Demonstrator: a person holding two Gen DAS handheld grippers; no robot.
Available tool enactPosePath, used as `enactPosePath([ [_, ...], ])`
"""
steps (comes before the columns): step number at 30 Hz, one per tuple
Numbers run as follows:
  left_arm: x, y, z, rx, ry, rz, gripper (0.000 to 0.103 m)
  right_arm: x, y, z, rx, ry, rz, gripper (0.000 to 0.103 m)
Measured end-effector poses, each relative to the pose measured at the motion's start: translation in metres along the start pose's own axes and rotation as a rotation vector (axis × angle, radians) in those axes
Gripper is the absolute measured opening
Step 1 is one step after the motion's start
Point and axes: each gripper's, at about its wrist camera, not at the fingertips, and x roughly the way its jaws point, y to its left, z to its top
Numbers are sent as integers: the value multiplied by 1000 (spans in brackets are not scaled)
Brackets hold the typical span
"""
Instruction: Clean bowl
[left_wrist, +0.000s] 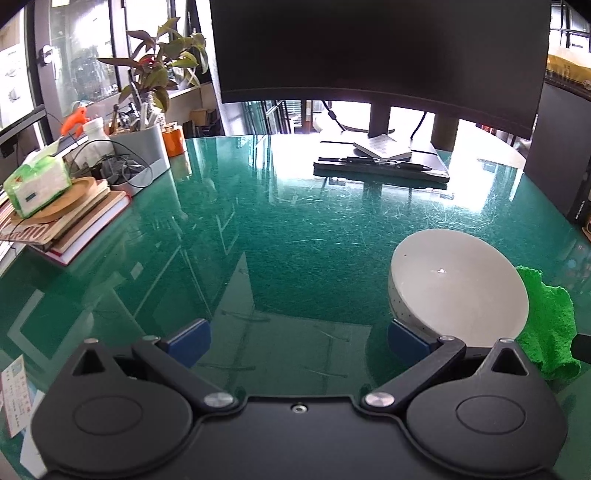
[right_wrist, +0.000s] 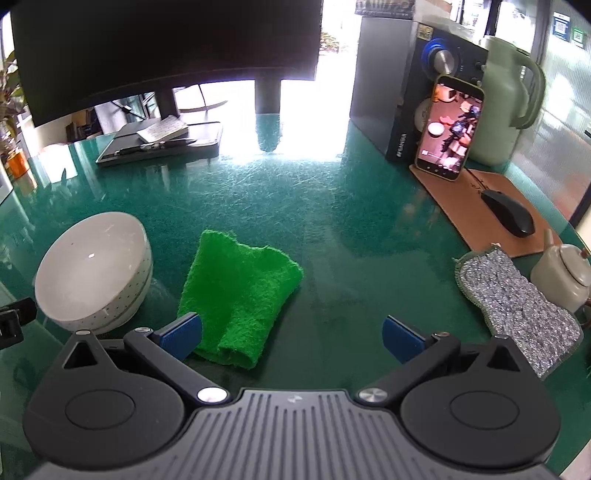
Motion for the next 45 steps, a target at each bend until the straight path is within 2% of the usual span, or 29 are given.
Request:
enactPosePath([
  [6,-9,-1,0,22,-1,-17,103,-5,-3,-3,-17,-11,86,103],
  [8,-11,0,-1,20,-5,-27,103,-4,-5,-3,-6,-6,89,103],
  [12,-14,1,1,8,-23,-40,103,-3,-12,-1,58,-10,117,103],
  [16,-16,0,3,7,-44,-58,103,-1,-27,-3,189,-54,135,103],
  [20,-15,1,1,1,-49,-91,103,7,-34,-7,205,-28,158,101],
  [25,-11,7,2,5,-48,-158,102,11,-21,-12,92,-60,109,89],
  [28,-12,11,2,-2,-63,-169,103,13,-14,-13,51,-86,106,82],
  [32,-8,16,3,-15,-65,-171,103,21,-15,-10,91,-57,123,66],
  [36,-1,20,6,-35,-49,-171,103,28,-12,-6,125,-44,145,64],
  [38,3,21,8,-45,-36,-179,102,30,-9,-6,116,-40,150,55],
  [39,4,22,9,-50,-30,-183,102,29,-7,-6,112,-49,156,55],
  [40,2,22,11,-56,-43,-191,103,26,-6,-6,108,-61,163,55],
  [42,-8,20,12,-50,-94,-194,103,18,-4,-6,78,-84,142,64],
  [44,-21,11,13,2,-146,-176,103,7,-1,-5,35,-107,90,100],
  [45,-28,4,13,41,-169,-165,103,0,0,-5,15,-133,57,103],
])
